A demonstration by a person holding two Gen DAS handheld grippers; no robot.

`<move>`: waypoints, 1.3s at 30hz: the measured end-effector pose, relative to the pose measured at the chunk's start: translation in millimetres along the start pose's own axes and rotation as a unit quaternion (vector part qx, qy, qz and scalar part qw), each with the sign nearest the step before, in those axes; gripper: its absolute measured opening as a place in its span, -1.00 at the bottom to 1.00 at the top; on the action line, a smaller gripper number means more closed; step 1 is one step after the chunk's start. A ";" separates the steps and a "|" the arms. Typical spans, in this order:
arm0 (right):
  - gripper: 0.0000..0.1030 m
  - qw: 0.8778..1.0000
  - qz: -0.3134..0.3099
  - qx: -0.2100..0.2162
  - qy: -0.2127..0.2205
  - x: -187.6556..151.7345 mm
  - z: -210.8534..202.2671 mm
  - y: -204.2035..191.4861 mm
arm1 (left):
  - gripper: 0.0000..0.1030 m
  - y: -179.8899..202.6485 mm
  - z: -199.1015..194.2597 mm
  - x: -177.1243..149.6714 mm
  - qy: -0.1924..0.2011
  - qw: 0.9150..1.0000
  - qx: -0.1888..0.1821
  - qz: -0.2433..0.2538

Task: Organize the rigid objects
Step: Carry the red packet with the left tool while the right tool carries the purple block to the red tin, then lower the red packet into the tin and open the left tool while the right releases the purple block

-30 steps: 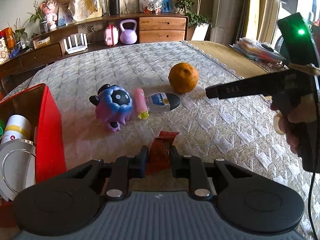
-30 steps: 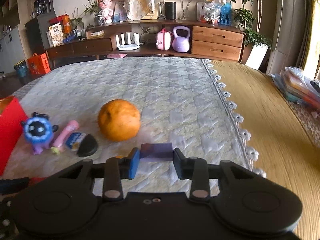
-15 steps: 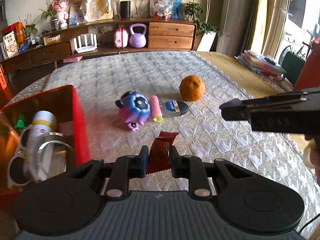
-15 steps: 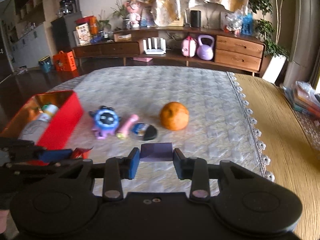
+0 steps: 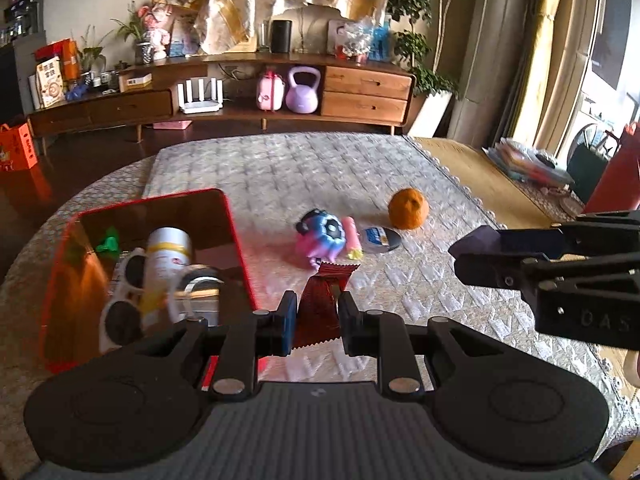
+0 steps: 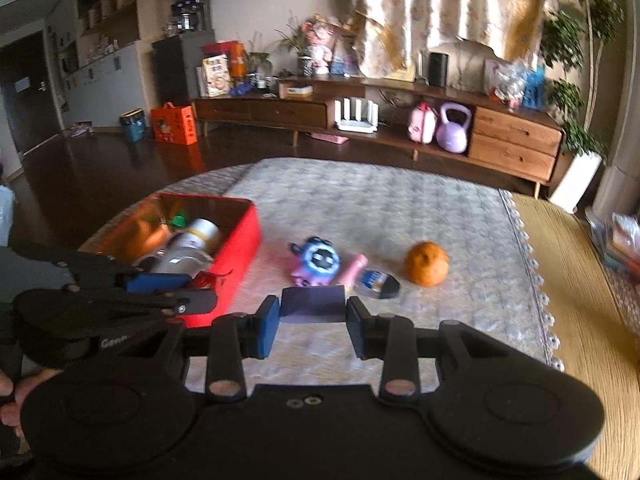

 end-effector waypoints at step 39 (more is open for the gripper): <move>-0.32 0.993 -0.097 0.067 -0.015 32.8 63.4 -186.9 | -0.57 -189.6 -14.1 34.8 -0.016 0.996 0.075 -0.037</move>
Point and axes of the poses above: each gripper's, at about its wrist camera, not at the fingertips, and z roughly the way its jaws point, y to its right, x to its top, the point moved 9 cm from there along z, roughly the way its jaws point, and after that the axes turned 13 degrees about -x, right-handed, at the moved point
